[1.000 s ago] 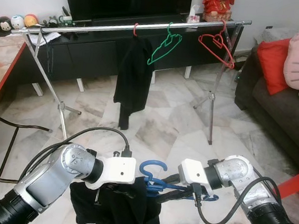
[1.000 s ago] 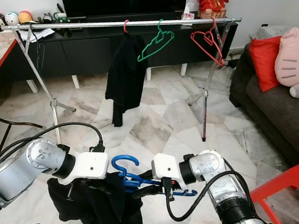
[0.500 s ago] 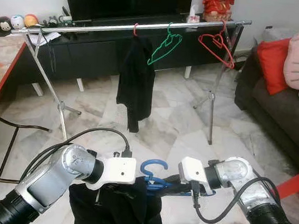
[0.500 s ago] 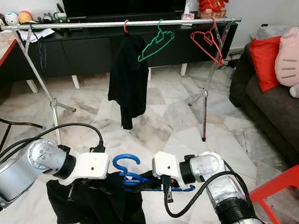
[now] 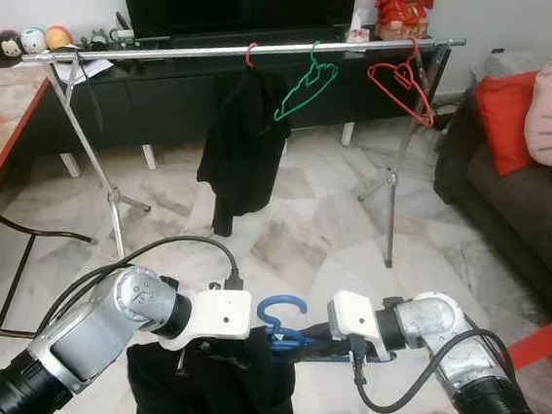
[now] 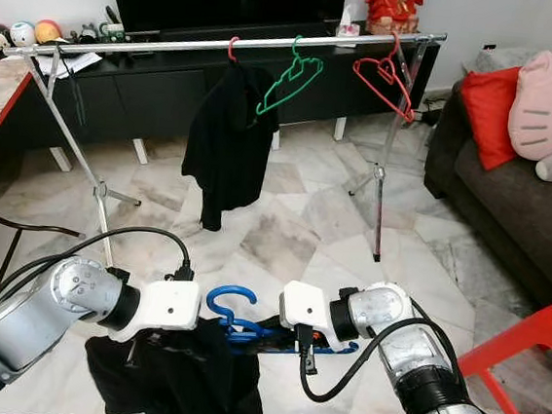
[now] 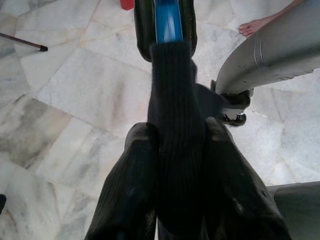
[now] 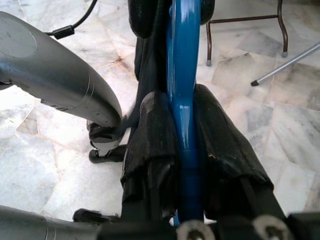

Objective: Hang hanger

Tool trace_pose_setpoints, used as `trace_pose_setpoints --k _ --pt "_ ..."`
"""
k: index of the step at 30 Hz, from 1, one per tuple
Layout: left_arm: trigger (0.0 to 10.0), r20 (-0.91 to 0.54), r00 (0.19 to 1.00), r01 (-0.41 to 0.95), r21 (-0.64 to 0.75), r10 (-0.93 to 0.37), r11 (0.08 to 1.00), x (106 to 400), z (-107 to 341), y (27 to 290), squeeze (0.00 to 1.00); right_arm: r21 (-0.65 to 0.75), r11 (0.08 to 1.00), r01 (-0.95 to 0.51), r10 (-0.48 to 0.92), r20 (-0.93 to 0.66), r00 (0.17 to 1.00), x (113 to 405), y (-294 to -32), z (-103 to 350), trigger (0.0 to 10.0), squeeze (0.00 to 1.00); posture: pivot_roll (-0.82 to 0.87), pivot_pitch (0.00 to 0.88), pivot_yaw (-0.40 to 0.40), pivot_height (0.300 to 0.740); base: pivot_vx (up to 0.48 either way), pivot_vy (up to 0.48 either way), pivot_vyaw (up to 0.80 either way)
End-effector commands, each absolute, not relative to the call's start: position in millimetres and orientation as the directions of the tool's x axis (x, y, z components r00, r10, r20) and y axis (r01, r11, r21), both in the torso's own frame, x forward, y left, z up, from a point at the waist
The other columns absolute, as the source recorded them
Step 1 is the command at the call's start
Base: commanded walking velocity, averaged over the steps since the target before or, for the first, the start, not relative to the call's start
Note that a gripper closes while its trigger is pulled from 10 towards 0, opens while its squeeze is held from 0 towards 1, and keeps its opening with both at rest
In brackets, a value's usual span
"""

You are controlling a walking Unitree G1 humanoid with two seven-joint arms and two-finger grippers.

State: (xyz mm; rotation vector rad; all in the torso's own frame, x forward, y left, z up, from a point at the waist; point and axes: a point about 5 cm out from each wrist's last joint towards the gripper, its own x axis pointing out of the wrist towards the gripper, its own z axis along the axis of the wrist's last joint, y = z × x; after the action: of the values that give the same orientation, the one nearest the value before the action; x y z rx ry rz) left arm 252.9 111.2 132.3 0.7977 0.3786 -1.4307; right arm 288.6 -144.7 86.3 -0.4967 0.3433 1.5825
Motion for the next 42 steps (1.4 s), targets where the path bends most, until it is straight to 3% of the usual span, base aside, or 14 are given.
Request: trace_pose_setpoints --k 1,8,11,16,21,24,26,30,32,33,34,36,40,42 --pt "10.0 -0.655 0.175 0.948 0.315 -0.735 -0.055 258 144 112 1.00 -0.103 -0.091 -0.991 0.867 -0.498 -0.028 291 -139 90 0.0 0.00 -0.13 0.000 0.056 0.740 0.000 0.000 0.00" --pt "10.0 -0.654 0.162 0.953 0.299 -0.739 -0.056 257 145 113 1.00 -0.121 -0.054 -0.991 0.871 -0.491 0.013 293 -138 88 0.0 0.00 -0.13 0.000 0.057 0.740 0.000 0.000 0.00" --pt "10.0 -0.642 0.188 0.950 0.311 -0.743 -0.028 260 149 116 1.00 -0.149 0.002 -0.989 0.875 -0.479 0.074 298 -139 89 0.0 0.00 -0.13 0.000 0.057 0.740 0.000 0.000 0.00" --pt "10.0 -0.606 0.278 0.932 0.359 -0.745 0.055 269 157 126 1.00 -0.180 0.097 -0.979 0.868 -0.467 0.172 305 -143 88 0.0 0.00 -0.12 0.000 0.056 0.740 0.000 0.000 0.00" --pt "10.0 -0.487 0.443 0.864 0.455 -0.752 0.215 283 172 134 1.00 -0.224 0.317 -0.922 0.815 -0.433 0.385 316 -153 83 0.0 0.00 -0.13 0.000 0.058 0.740 0.000 0.000 0.00" --pt "10.0 -0.483 0.446 0.865 0.450 -0.753 0.223 283 172 134 1.00 -0.227 0.332 -0.916 0.811 -0.428 0.400 317 -154 83 0.0 0.00 -0.13 0.000 0.058 0.740 0.000 0.000 0.00" --pt "10.0 -0.420 0.508 0.826 0.486 -0.752 0.286 286 172 131 1.00 -0.271 0.468 -0.841 0.739 -0.402 0.540 328 -158 84 0.0 0.00 -0.13 0.000 0.059 0.740 0.000 0.000 0.00" --pt "10.0 -0.412 0.516 0.820 0.490 -0.751 0.294 286 172 131 1.00 -0.278 0.484 -0.830 0.728 -0.399 0.558 329 -158 84 0.0 0.00 -0.13 0.000 0.059 0.740 0.000 0.000 0.00" --pt "10.0 -0.326 0.616 0.753 0.510 -0.717 0.416 294 164 126 1.00 -0.263 0.576 -0.774 0.705 -0.321 0.633 342 -153 98 0.0 0.00 -0.13 0.000 0.057 0.740 0.000 0.000 0.00" --pt "10.0 -0.293 0.663 0.717 0.513 -0.689 0.472 297 160 124 0.10 -0.252 0.603 -0.757 0.699 -0.290 0.654 346 -151 104 0.0 0.00 -0.13 0.000 0.057 0.740 0.000 0.000 0.00" --pt "10.0 -0.255 0.720 0.666 0.519 -0.646 0.537 300 153 121 0.00 -0.252 0.619 -0.744 0.699 -0.254 0.668 351 -146 112 0.0 0.00 -0.13 0.000 0.055 0.740 0.000 0.000 0.00" --pt "10.0 -0.215 0.769 0.617 0.493 -0.602 0.613 302 148 118 0.00 -0.262 0.616 -0.743 0.705 -0.238 0.668 354 -142 118 0.0 0.00 -0.13 0.000 0.053 0.740 0.000 0.000 0.00" --pt "10.0 -0.191 0.798 0.583 0.483 -0.571 0.653 301 144 112 0.00 -0.275 0.620 -0.735 0.704 -0.218 0.676 357 -139 124 0.0 0.00 -0.12 0.000 0.050 0.740 0.000 0.000 0.00" --pt "10.0 -0.177 0.852 0.514 0.464 -0.493 0.721 302 140 105 0.00 -0.284 0.625 -0.727 0.704 -0.196 0.683 362 -134 133 0.0 0.00 -0.12 0.000 0.048 0.740 0.000 0.000 0.00"
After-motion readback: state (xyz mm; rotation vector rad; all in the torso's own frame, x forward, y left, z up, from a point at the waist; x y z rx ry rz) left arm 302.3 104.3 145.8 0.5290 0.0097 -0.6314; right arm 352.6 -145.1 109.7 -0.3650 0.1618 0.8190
